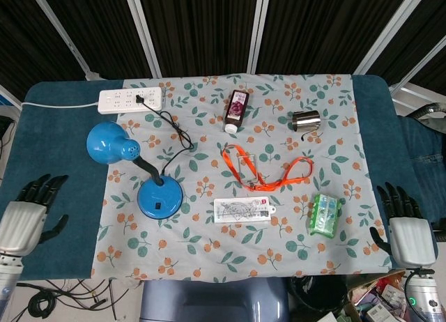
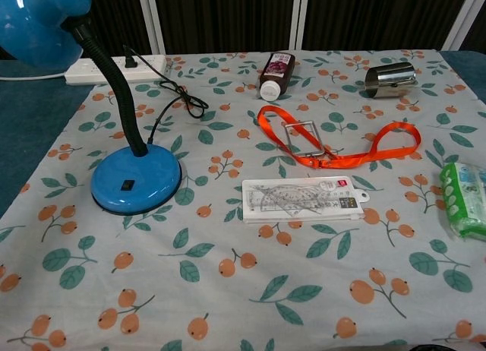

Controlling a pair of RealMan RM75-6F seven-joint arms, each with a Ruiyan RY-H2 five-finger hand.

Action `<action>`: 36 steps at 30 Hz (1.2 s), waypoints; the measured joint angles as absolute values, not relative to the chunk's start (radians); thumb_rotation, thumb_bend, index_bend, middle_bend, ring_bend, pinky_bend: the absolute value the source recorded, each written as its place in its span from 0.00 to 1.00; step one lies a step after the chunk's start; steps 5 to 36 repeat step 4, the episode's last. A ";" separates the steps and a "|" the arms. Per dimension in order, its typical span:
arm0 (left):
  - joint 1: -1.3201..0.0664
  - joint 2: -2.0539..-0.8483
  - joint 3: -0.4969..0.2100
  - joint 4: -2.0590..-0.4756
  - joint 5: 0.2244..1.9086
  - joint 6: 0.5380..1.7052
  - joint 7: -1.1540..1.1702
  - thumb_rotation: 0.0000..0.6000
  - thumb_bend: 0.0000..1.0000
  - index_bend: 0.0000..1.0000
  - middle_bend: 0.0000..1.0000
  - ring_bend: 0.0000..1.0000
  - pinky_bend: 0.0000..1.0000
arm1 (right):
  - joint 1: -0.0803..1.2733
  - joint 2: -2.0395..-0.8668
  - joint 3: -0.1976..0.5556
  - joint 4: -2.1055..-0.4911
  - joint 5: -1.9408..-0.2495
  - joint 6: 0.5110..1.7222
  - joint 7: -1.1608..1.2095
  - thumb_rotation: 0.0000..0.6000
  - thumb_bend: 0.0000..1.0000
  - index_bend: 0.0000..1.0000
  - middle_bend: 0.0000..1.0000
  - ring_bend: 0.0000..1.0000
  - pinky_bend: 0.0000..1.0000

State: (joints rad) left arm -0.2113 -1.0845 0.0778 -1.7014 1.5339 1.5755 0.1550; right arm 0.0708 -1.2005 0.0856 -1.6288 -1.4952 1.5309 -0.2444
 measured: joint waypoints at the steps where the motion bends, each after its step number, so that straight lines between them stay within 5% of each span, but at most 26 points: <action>1: -0.199 -1.086 0.076 -1.682 1.525 1.585 0.138 1.00 0.33 0.09 0.15 0.07 0.16 | 0.071 -1.200 0.086 -1.629 -1.495 1.531 -0.245 1.00 0.20 0.01 0.02 0.03 0.14; 36: -0.167 -1.092 0.073 -1.633 1.496 1.599 0.090 1.00 0.33 0.09 0.15 0.07 0.15 | 0.070 -1.200 0.086 -1.629 -1.495 1.532 -0.245 1.00 0.20 0.01 0.02 0.03 0.14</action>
